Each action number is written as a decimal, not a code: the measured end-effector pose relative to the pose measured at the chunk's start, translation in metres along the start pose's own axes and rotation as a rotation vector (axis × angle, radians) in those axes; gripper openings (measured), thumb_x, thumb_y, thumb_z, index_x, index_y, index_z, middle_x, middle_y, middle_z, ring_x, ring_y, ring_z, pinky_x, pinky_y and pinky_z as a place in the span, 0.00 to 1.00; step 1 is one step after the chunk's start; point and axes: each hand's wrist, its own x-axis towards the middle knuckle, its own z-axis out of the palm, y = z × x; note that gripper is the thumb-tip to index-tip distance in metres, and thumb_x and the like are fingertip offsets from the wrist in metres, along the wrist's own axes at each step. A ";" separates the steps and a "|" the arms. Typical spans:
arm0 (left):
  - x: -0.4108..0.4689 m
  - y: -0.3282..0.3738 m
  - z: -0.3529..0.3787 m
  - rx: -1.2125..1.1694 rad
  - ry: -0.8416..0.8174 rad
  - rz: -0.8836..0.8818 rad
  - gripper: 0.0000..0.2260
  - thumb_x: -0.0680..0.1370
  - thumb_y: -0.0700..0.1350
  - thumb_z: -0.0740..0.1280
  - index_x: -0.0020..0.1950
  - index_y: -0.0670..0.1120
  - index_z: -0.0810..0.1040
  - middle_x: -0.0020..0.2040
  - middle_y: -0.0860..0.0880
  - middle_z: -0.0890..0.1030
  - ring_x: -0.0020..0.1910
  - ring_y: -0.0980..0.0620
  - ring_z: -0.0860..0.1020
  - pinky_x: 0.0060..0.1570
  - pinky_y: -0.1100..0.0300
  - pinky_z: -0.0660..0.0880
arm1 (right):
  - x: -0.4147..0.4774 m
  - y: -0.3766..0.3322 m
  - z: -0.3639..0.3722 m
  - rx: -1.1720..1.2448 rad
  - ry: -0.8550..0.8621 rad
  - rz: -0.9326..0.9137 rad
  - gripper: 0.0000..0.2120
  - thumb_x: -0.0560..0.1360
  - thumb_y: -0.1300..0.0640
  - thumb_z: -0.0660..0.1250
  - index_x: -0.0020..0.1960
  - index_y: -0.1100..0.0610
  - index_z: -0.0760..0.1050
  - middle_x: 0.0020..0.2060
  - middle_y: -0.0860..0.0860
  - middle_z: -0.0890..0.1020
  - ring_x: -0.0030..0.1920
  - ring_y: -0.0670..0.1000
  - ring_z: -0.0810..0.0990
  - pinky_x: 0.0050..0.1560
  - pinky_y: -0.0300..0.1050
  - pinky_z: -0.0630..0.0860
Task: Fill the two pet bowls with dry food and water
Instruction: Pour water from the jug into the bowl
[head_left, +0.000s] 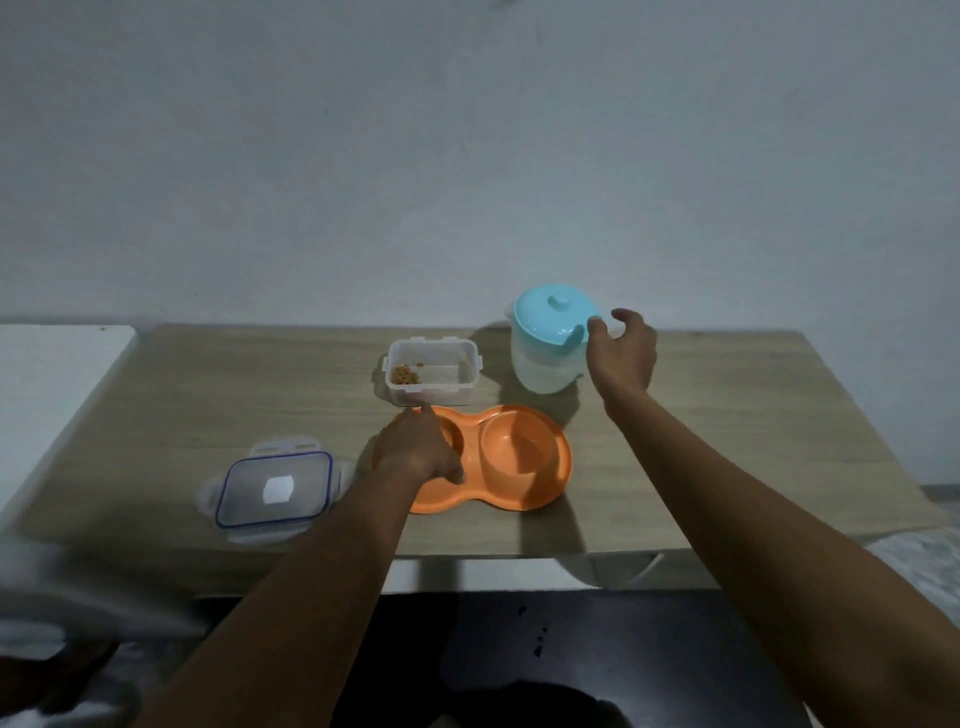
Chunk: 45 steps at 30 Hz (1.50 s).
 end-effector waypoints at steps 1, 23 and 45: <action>-0.001 0.005 0.001 -0.008 -0.004 -0.013 0.43 0.58 0.53 0.83 0.68 0.45 0.69 0.68 0.44 0.73 0.64 0.43 0.75 0.58 0.47 0.76 | 0.010 0.002 -0.003 -0.024 -0.076 0.010 0.26 0.80 0.44 0.63 0.73 0.54 0.72 0.73 0.56 0.71 0.72 0.59 0.72 0.71 0.56 0.71; 0.011 0.028 0.018 -0.042 0.003 -0.186 0.56 0.59 0.48 0.84 0.79 0.46 0.56 0.76 0.45 0.63 0.74 0.39 0.63 0.71 0.42 0.63 | 0.038 0.026 0.000 0.419 -0.332 0.329 0.27 0.68 0.40 0.78 0.58 0.58 0.78 0.52 0.53 0.82 0.44 0.49 0.79 0.40 0.43 0.73; -0.004 0.034 0.006 0.044 -0.029 -0.143 0.42 0.63 0.48 0.82 0.71 0.41 0.65 0.72 0.41 0.68 0.73 0.42 0.66 0.70 0.42 0.64 | -0.002 0.037 -0.089 0.195 -0.288 0.153 0.39 0.54 0.33 0.81 0.41 0.69 0.79 0.34 0.58 0.75 0.37 0.53 0.74 0.38 0.50 0.69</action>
